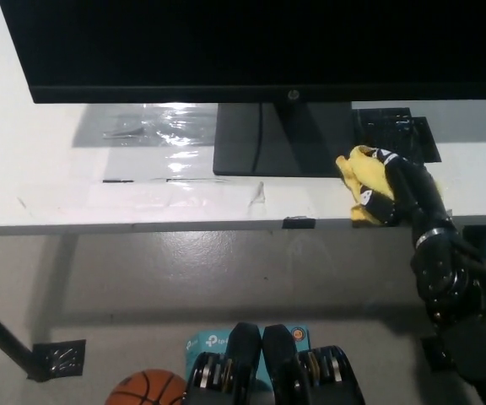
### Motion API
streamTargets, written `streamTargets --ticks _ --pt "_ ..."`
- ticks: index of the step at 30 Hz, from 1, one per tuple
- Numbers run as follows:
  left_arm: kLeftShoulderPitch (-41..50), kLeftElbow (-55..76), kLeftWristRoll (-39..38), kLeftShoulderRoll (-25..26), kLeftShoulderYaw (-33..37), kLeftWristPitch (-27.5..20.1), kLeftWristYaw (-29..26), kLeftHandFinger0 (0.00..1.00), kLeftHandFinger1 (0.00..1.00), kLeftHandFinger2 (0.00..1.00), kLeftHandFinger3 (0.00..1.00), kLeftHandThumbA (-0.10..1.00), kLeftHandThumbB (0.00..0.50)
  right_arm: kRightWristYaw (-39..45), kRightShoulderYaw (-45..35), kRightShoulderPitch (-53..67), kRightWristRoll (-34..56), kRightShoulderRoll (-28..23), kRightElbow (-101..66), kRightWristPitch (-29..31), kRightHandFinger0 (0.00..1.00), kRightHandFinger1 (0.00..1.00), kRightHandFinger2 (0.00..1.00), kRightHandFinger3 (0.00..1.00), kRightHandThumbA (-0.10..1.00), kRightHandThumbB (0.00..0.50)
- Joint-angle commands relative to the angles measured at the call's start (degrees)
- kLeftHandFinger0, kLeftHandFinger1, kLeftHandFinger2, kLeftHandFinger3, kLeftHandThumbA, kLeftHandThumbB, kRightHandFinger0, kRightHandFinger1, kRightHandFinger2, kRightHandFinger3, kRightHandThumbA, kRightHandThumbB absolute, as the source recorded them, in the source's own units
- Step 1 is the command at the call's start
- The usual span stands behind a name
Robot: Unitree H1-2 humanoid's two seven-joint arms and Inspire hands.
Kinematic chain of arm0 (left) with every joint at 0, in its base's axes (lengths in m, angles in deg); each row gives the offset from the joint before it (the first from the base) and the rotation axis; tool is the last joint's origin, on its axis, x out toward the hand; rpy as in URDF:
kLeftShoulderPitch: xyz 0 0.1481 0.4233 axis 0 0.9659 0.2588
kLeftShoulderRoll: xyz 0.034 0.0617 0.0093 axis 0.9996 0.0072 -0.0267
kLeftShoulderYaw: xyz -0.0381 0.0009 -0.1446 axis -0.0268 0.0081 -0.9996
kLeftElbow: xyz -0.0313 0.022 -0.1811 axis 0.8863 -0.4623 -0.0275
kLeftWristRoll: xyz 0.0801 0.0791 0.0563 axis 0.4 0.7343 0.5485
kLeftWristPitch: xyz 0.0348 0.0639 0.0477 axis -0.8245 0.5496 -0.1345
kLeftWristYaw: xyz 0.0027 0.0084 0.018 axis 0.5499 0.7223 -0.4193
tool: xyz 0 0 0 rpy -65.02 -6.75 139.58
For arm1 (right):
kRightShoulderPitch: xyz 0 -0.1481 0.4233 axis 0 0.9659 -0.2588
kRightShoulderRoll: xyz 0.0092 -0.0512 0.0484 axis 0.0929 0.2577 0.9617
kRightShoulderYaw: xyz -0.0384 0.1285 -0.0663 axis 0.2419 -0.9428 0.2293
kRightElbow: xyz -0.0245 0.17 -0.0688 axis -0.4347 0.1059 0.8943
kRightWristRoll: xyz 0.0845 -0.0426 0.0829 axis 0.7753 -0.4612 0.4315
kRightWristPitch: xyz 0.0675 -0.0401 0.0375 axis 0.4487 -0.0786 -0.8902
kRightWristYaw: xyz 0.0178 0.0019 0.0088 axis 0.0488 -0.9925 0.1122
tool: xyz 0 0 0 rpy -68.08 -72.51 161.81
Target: The robot uses its right hand to pick up the cloth kept in the middle of the desk and use it to wipe the monitor in the middle of the desk by swiping its screen twice
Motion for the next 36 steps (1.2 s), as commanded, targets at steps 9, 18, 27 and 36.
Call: streamTargets --ticks 9,18,27,36 --pt "1.74 -1.11 -0.08 0.16 -0.97 -2.75 0.24 0.73 0.73 0.82 1.00 0.35 0.066 -11.62 -30.12 -4.14 22.78 15.53 -16.50 -1.98 0.00 0.00 0.13 0.72 -0.10 0.000" --pt "2.46 -0.24 -0.19 0.61 -1.14 -1.50 0.90 0.80 0.79 0.87 1.00 0.34 0.063 -15.83 -38.17 -11.86 23.58 15.25 -27.31 -4.94 0.00 0.00 0.27 0.69 -0.10 0.000" --pt "2.56 -0.05 0.00 0.54 -1.38 -1.53 0.85 0.74 0.73 0.81 1.00 0.33 0.079 -22.59 -37.07 -18.18 21.24 13.76 -26.65 0.88 0.00 0.00 0.25 0.63 -0.10 0.000" --pt "3.20 2.00 0.42 0.83 -1.27 0.07 1.11 0.75 0.73 0.82 1.00 0.28 0.065 -28.83 -20.88 -21.28 5.99 7.30 -7.64 10.47 0.00 0.03 0.26 0.67 -0.10 0.000"
